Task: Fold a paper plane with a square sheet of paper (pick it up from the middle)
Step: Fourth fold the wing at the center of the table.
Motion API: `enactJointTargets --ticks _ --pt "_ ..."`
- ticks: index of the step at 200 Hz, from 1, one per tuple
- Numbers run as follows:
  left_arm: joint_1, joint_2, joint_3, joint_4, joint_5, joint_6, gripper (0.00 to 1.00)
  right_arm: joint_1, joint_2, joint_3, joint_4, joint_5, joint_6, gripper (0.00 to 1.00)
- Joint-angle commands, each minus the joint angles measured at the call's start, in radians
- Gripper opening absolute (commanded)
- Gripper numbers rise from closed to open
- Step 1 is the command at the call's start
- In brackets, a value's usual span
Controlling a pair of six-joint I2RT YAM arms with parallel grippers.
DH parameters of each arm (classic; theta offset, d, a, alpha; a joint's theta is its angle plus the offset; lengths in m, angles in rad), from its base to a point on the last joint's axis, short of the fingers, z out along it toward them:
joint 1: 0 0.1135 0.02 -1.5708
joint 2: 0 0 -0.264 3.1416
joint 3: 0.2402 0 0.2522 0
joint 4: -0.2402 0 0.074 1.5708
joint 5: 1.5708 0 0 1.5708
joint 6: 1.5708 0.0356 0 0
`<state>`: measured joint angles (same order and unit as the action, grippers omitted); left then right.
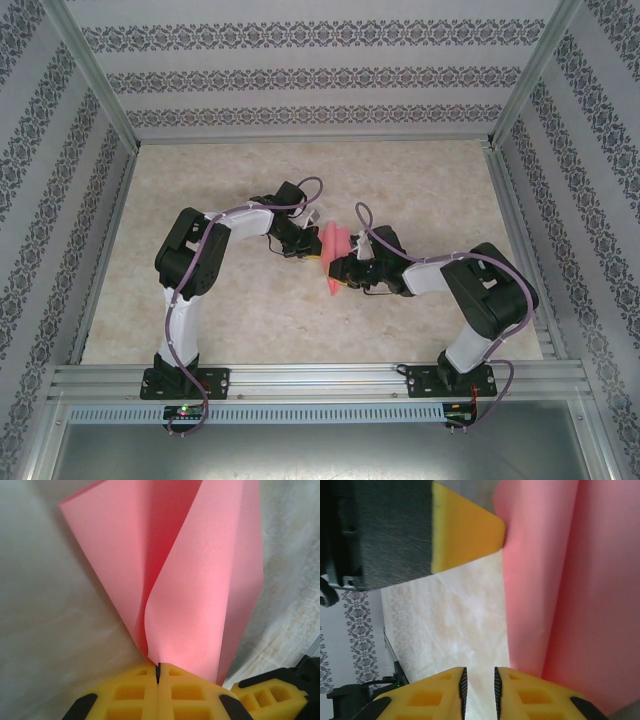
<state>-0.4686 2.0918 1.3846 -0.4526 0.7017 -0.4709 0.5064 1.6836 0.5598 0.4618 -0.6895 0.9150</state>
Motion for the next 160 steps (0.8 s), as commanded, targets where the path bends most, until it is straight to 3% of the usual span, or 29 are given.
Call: enactJointTargets --ticks 1,110,134,160 --pt "0.013 0.008 0.014 -0.037 -0.011 0.034 0.0 0.003 0.033 0.003 0.021 -0.019 -0.005 0.24" --pt "0.017 0.027 0.025 -0.043 -0.022 0.034 0.0 0.024 0.035 0.009 0.002 -0.021 -0.025 0.24" --pt "0.018 0.027 0.035 -0.046 -0.015 0.032 0.0 0.03 -0.047 0.018 -0.133 0.041 -0.106 0.24" --pt "0.017 0.026 0.037 -0.039 0.0 0.022 0.0 0.055 -0.142 0.033 -0.325 0.188 -0.215 0.26"
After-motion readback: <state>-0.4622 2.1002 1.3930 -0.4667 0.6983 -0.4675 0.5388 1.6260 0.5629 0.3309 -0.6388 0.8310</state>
